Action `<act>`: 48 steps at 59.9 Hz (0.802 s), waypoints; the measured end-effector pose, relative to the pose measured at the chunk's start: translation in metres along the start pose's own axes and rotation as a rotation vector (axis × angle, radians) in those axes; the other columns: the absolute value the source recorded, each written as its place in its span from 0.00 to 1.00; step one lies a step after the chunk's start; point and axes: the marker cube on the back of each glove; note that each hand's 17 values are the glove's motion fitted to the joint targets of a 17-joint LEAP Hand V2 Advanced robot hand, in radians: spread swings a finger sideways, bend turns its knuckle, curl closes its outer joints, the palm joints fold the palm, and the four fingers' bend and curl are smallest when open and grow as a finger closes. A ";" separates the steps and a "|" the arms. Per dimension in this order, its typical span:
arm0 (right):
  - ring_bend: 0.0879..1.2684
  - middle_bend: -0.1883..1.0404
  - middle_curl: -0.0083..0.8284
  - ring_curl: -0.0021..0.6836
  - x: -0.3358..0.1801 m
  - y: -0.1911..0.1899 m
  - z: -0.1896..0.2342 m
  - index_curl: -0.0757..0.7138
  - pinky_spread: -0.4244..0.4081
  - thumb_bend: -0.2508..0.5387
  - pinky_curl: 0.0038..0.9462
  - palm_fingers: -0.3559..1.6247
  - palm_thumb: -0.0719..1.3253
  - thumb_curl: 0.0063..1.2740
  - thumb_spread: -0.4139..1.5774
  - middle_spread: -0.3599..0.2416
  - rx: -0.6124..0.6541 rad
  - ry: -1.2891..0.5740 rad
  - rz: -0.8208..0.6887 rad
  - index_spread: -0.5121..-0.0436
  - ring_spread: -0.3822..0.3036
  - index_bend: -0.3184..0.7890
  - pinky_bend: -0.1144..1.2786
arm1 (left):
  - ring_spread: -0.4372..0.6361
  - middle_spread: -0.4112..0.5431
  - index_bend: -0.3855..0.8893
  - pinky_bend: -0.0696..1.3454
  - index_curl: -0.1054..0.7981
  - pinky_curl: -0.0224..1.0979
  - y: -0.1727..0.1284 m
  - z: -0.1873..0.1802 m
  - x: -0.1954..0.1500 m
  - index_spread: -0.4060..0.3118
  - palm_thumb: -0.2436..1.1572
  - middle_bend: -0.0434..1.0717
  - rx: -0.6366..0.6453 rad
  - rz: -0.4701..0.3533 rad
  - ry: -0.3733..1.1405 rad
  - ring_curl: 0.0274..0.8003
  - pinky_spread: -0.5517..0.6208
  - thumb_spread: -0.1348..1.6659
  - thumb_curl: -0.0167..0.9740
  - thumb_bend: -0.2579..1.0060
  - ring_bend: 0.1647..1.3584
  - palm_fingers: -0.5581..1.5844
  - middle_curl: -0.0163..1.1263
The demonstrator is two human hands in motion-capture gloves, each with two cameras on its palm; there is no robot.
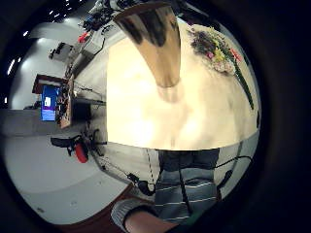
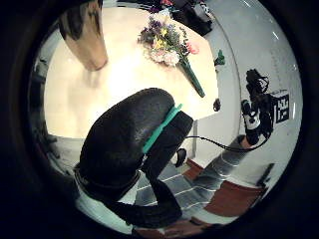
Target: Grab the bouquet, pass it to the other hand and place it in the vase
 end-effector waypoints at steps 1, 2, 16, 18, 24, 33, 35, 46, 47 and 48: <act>0.27 0.31 0.35 0.35 0.000 -0.003 0.001 0.34 0.77 0.45 0.33 0.21 0.37 0.15 0.87 0.48 0.014 -0.003 -0.011 0.21 0.64 0.40 0.44 | 0.80 0.66 0.48 0.17 0.54 0.22 0.000 0.000 0.001 0.44 0.18 0.20 -0.003 0.000 0.002 0.22 0.86 0.64 0.26 0.19 0.21 0.32 0.23; 0.27 0.31 0.35 0.36 0.000 -0.004 0.001 0.34 0.77 0.45 0.34 0.21 0.38 0.15 0.87 0.48 0.021 -0.005 -0.014 0.21 0.64 0.40 0.44 | 0.80 0.66 0.48 0.17 0.54 0.22 0.001 0.000 0.003 0.44 0.18 0.20 -0.004 0.000 0.004 0.23 0.86 0.64 0.26 0.19 0.21 0.32 0.23; 0.28 0.31 0.37 0.38 0.005 -0.004 0.002 0.34 0.77 0.39 0.35 0.21 0.39 0.16 0.88 0.48 -0.013 -0.008 -0.009 0.21 0.63 0.40 0.47 | 0.80 0.66 0.48 0.18 0.56 0.23 0.019 -0.003 0.013 0.45 0.18 0.20 -0.053 0.039 -0.005 0.24 0.86 0.65 0.27 0.19 0.21 0.32 0.25; 0.28 0.31 0.37 0.39 0.006 -0.009 0.003 0.34 0.77 0.39 0.36 0.21 0.39 0.16 0.88 0.48 -0.004 -0.008 -0.024 0.21 0.63 0.40 0.47 | 0.80 0.66 0.48 0.18 0.56 0.23 0.019 -0.002 0.014 0.45 0.18 0.20 -0.056 0.043 -0.006 0.24 0.86 0.65 0.28 0.19 0.21 0.32 0.25; 0.29 0.31 0.38 0.40 0.006 -0.012 -0.001 0.34 0.77 0.36 0.36 0.21 0.40 0.16 0.88 0.48 0.022 -0.011 -0.023 0.21 0.63 0.40 0.47 | 0.80 0.66 0.47 0.18 0.56 0.24 0.020 -0.002 0.016 0.45 0.18 0.20 -0.037 0.033 -0.010 0.25 0.85 0.65 0.28 0.19 0.20 0.32 0.25; 0.29 0.31 0.38 0.41 0.013 -0.006 -0.003 0.34 0.77 0.33 0.36 0.21 0.41 0.17 0.88 0.48 -0.121 -0.018 0.124 0.21 0.63 0.41 0.47 | 0.80 0.66 0.46 0.18 0.57 0.25 0.017 0.005 0.019 0.45 0.19 0.19 -0.059 0.076 0.005 0.26 0.85 0.65 0.28 0.19 0.20 0.33 0.25; 0.29 0.31 0.39 0.41 0.016 -0.014 -0.003 0.34 0.77 0.33 0.36 0.21 0.41 0.17 0.88 0.48 -0.063 -0.027 0.080 0.21 0.63 0.41 0.47 | 0.80 0.65 0.46 0.18 0.57 0.25 0.016 0.007 0.019 0.45 0.19 0.19 -0.068 0.080 0.001 0.26 0.85 0.65 0.28 0.19 0.20 0.33 0.26; 0.30 0.31 0.39 0.42 0.040 -0.039 0.006 0.35 0.77 0.31 0.36 0.20 0.42 0.17 0.88 0.48 0.040 -0.090 0.062 0.21 0.63 0.41 0.46 | 0.80 0.65 0.45 0.18 0.57 0.25 0.022 0.006 0.019 0.45 0.20 0.19 -0.076 0.082 0.000 0.27 0.85 0.66 0.29 0.19 0.20 0.33 0.26; 0.29 0.31 0.39 0.42 0.042 -0.040 0.008 0.35 0.77 0.31 0.36 0.20 0.42 0.17 0.88 0.48 0.033 -0.086 0.071 0.21 0.63 0.41 0.46 | 0.80 0.65 0.45 0.18 0.57 0.25 0.019 0.008 0.018 0.45 0.20 0.19 -0.074 0.083 0.001 0.27 0.85 0.66 0.29 0.19 0.20 0.33 0.26; 0.29 0.31 0.39 0.42 0.045 -0.040 0.010 0.35 0.77 0.31 0.36 0.20 0.42 0.17 0.88 0.48 0.019 -0.081 0.088 0.21 0.63 0.41 0.46 | 0.80 0.65 0.45 0.18 0.57 0.25 0.018 0.009 0.017 0.45 0.20 0.19 -0.073 0.082 0.001 0.27 0.85 0.66 0.29 0.19 0.20 0.33 0.26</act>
